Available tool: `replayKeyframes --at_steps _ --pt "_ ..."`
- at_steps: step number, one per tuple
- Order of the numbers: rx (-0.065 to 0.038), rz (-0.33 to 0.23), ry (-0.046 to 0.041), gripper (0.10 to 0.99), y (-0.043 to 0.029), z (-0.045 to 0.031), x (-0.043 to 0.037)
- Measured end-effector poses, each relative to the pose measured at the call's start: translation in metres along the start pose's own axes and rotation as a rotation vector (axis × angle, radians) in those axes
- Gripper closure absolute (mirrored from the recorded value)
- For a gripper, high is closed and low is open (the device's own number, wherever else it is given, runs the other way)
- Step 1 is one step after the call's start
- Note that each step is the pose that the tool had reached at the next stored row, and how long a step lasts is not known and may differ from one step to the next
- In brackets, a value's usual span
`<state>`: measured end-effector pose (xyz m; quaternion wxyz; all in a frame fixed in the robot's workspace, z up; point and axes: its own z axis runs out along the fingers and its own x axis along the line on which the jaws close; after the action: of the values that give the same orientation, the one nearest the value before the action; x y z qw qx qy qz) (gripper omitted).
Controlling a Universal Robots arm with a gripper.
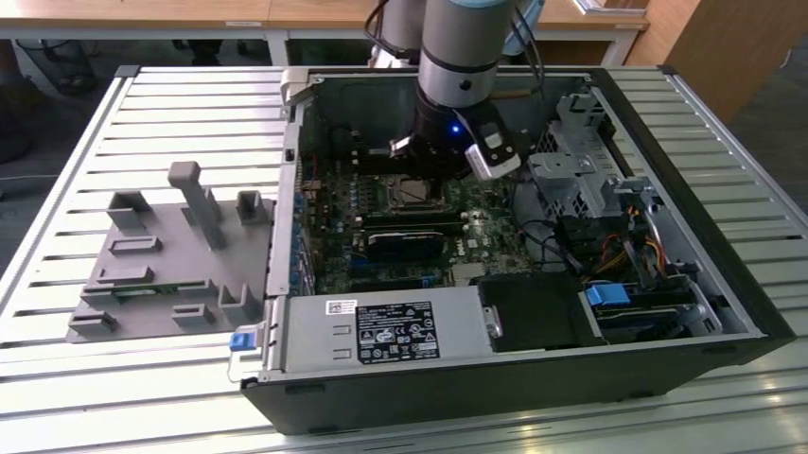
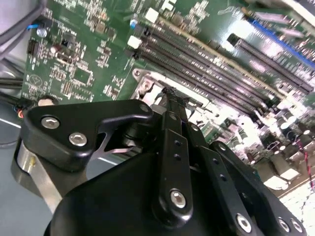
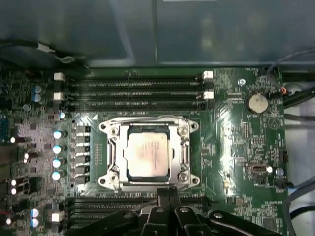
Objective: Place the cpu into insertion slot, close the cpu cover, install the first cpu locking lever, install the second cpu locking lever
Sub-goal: 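Install the second cpu locking lever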
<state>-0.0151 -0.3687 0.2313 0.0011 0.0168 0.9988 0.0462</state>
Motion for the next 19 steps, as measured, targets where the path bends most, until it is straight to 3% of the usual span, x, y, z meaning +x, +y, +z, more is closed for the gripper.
replayKeyframes --at_steps 6,10,16,19 --pt "-0.025 0.001 0.005 0.98 -0.0018 0.001 0.0005" --pt "-0.027 0.0 0.0055 0.98 -0.0044 0.0017 0.0049" --pt "-0.027 0.0 0.0055 0.98 -0.0072 0.0022 0.0229" --pt "-0.027 0.0 0.0058 0.98 -0.0077 0.0064 0.0244"
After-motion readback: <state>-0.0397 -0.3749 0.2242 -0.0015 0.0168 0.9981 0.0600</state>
